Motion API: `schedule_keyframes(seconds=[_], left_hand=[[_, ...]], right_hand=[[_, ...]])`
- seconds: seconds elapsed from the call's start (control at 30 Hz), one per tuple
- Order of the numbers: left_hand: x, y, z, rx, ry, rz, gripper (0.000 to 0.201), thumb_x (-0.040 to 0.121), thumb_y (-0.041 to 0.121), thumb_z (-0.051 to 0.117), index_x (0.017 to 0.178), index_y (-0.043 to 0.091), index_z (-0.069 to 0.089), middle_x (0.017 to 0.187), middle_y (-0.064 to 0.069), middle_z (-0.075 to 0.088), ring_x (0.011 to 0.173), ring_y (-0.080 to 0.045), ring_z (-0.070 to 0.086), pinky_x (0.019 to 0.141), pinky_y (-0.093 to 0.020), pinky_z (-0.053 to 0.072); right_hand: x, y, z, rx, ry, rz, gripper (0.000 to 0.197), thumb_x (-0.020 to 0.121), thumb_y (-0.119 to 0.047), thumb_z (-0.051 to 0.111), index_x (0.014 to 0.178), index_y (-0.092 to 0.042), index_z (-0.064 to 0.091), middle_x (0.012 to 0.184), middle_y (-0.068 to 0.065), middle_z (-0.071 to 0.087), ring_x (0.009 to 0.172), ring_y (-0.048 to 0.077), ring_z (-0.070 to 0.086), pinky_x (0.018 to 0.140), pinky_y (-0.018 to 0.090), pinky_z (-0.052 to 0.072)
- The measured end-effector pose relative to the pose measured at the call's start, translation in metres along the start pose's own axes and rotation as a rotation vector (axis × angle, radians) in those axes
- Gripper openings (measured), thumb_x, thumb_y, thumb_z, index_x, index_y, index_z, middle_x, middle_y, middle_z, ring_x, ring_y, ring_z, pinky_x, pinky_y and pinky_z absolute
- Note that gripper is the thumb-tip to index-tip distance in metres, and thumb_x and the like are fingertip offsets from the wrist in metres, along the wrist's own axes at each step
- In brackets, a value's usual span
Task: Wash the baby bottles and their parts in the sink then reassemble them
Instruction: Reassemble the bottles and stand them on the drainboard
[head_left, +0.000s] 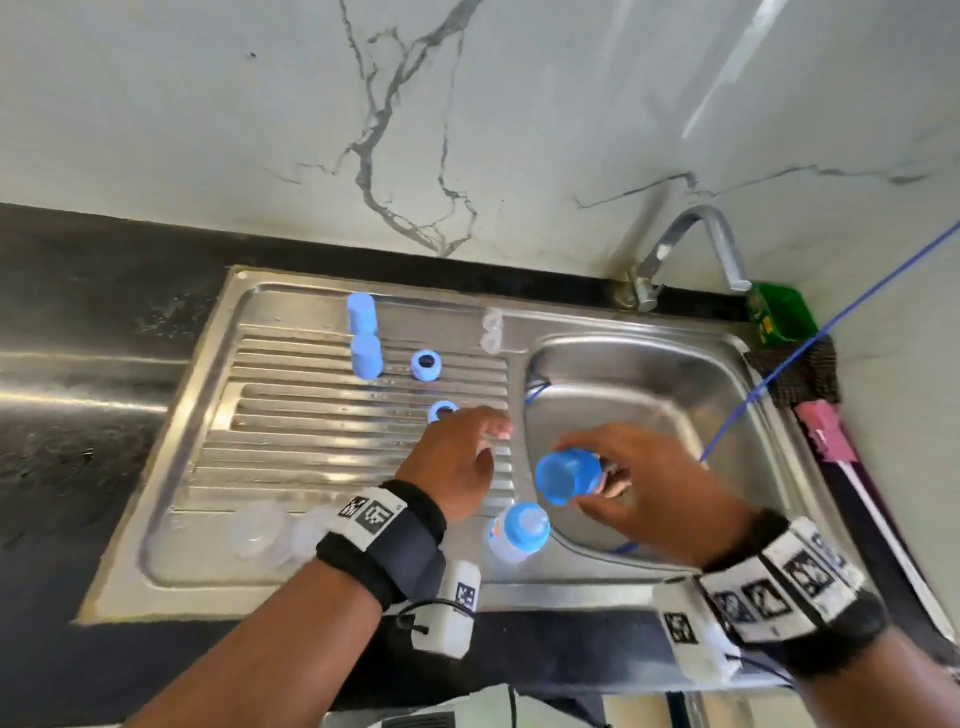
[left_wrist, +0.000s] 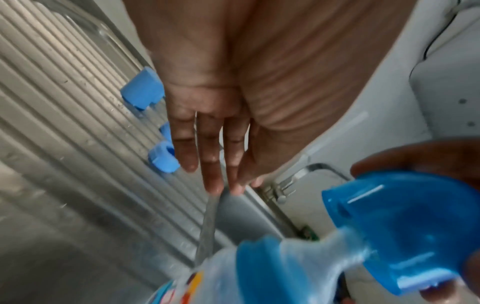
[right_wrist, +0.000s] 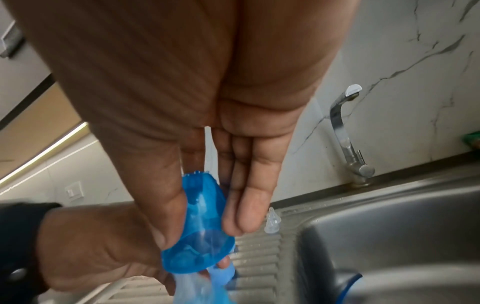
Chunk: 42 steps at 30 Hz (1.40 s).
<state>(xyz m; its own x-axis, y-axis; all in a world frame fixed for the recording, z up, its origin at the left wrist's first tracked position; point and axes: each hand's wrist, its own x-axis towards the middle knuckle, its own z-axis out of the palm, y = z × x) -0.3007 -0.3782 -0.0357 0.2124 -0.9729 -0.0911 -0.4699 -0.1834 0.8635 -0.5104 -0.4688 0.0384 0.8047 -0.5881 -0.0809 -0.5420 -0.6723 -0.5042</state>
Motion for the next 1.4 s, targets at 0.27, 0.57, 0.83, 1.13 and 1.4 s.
schedule_keyframes(seconds=[0.27, 0.57, 0.83, 1.13, 1.4], left_hand=[[-0.011, -0.016, 0.034, 0.222, -0.338, -0.13, 0.058, 0.084, -0.006, 0.051, 0.133, 0.024, 0.058, 0.133, 0.001, 0.06, 0.119, -0.016, 0.055, 0.093, -0.015, 0.036], [-0.018, -0.014, 0.037, 0.299, -0.412, -0.091, 0.056, 0.08, 0.032, 0.078, 0.133, 0.03, 0.059, 0.134, 0.003, 0.061, 0.125, -0.022, 0.053, 0.105, -0.037, 0.044], [-0.019, -0.018, 0.05, 0.162, -0.38, -0.086, 0.053, 0.07, 0.035, 0.088, 0.118, 0.036, 0.065, 0.115, 0.011, 0.07, 0.102, -0.014, 0.065, 0.093, -0.031, 0.05], [-0.013, -0.01, 0.048, 0.23, -0.394, -0.133, 0.061, 0.069, 0.034, 0.089, 0.125, 0.032, 0.063, 0.121, 0.007, 0.07, 0.113, -0.016, 0.064, 0.1, -0.033, 0.048], [-0.017, 0.019, 0.042, 0.21, -0.225, -0.08, 0.054, 0.073, 0.034, 0.085, 0.122, 0.028, 0.064, 0.117, 0.007, 0.068, 0.111, -0.014, 0.063, 0.096, -0.029, 0.047]], right_hand=[[-0.017, 0.004, 0.053, -0.042, -0.147, 0.013, 0.051, 0.08, -0.04, 0.066, 0.128, -0.041, 0.05, 0.116, -0.008, 0.062, 0.106, 0.015, 0.062, 0.092, 0.041, 0.052], [-0.006, 0.003, 0.064, -0.151, -0.273, 0.106, 0.047, 0.088, -0.032, 0.069, 0.131, -0.038, 0.051, 0.124, -0.005, 0.06, 0.115, 0.018, 0.057, 0.101, 0.039, 0.047], [-0.016, 0.0, 0.07, -0.125, -0.25, 0.175, 0.051, 0.092, -0.016, 0.069, 0.138, -0.03, 0.05, 0.13, -0.002, 0.059, 0.115, 0.02, 0.059, 0.101, 0.035, 0.048], [-0.018, -0.002, 0.075, -0.115, -0.223, 0.157, 0.057, 0.097, -0.022, 0.063, 0.148, -0.026, 0.039, 0.131, 0.002, 0.049, 0.112, 0.025, 0.059, 0.099, 0.037, 0.048], [-0.018, 0.02, 0.041, 0.103, -0.015, -0.068, 0.05, 0.083, -0.041, 0.07, 0.131, -0.029, 0.061, 0.104, -0.003, 0.061, 0.086, 0.012, 0.061, 0.085, 0.026, 0.05]])
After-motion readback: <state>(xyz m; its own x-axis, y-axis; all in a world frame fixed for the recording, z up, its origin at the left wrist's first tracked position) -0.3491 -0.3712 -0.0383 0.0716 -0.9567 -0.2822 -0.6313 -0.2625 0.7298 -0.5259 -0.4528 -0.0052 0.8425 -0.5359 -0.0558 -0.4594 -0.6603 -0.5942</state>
